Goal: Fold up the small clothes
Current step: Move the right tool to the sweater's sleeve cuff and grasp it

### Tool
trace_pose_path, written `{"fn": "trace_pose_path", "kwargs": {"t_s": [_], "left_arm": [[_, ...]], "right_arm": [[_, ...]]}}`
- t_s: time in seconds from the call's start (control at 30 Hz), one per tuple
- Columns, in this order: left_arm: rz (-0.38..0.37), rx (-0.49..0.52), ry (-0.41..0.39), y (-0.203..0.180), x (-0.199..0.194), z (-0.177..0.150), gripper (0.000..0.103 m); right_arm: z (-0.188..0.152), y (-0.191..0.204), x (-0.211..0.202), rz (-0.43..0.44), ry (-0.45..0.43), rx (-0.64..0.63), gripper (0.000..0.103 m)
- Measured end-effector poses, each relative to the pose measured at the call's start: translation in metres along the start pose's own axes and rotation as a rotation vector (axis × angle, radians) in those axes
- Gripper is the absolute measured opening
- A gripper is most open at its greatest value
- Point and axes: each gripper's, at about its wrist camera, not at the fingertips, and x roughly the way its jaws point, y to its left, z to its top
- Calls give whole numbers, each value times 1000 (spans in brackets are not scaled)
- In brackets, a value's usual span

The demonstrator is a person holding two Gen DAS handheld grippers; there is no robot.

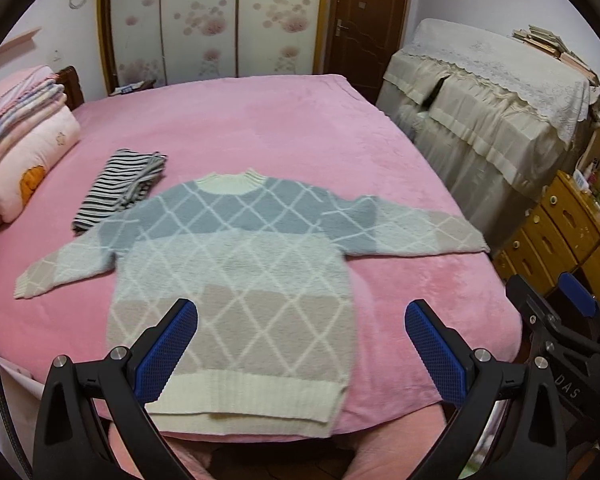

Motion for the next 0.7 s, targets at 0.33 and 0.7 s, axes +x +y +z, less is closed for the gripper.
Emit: {"fn": "trace_pose_path", "kwargs": {"t_s": [0.33, 0.7], "left_arm": [[-45, -15, 13, -40, 32, 18, 103], [-85, -80, -113, -67, 70, 56, 103]], "right_arm": [[9, -73, 3, -69, -26, 42, 103], [10, -186, 42, -127, -32, 231, 103]]}}
